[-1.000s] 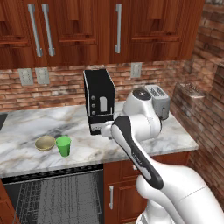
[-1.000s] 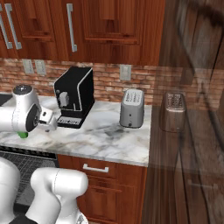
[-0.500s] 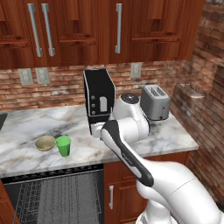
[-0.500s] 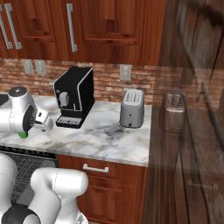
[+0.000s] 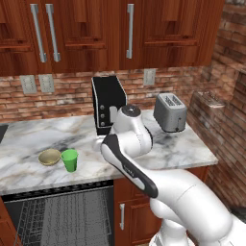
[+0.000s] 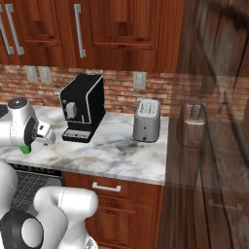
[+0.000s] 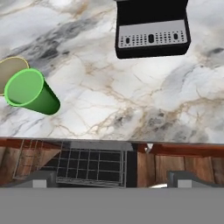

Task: Pick up the cup and bowl from the counter, place them in the dishwasher, and close the dishwasher door.

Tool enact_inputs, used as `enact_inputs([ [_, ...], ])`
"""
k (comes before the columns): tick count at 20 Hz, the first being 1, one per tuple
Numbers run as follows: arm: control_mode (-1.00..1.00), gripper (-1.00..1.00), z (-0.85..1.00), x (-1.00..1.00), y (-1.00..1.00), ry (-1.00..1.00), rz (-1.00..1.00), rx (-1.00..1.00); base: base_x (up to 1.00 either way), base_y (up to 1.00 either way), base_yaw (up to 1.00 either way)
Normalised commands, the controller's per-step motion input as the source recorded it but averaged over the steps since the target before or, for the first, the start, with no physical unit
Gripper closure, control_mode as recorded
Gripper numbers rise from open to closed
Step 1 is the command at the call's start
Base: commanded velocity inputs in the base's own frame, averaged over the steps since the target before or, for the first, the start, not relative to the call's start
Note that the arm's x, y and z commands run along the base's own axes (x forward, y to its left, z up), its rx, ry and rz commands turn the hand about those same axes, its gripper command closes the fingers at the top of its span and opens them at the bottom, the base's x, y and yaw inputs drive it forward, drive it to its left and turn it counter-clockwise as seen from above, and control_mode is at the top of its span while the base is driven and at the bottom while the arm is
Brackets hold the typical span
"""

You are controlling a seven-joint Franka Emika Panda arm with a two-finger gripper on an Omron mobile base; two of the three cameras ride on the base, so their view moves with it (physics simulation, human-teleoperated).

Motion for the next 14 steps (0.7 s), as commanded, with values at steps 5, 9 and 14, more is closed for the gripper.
enact_inputs([
  [5, -1.0, -1.0, -0.13, 0.16, 0.25, 0.0, -0.01, 0.01, 0.0, 0.0, 0.0],
  [9, -1.0, -1.0, -0.12, 0.13, 0.27, 0.0, 0.0, 0.0, 0.0, 0.0, 0.0],
  [14, -1.0, -1.0, -0.1, 0.14, 0.25, 0.0, 0.0, 0.0, 0.0, 0.0, 0.0],
])
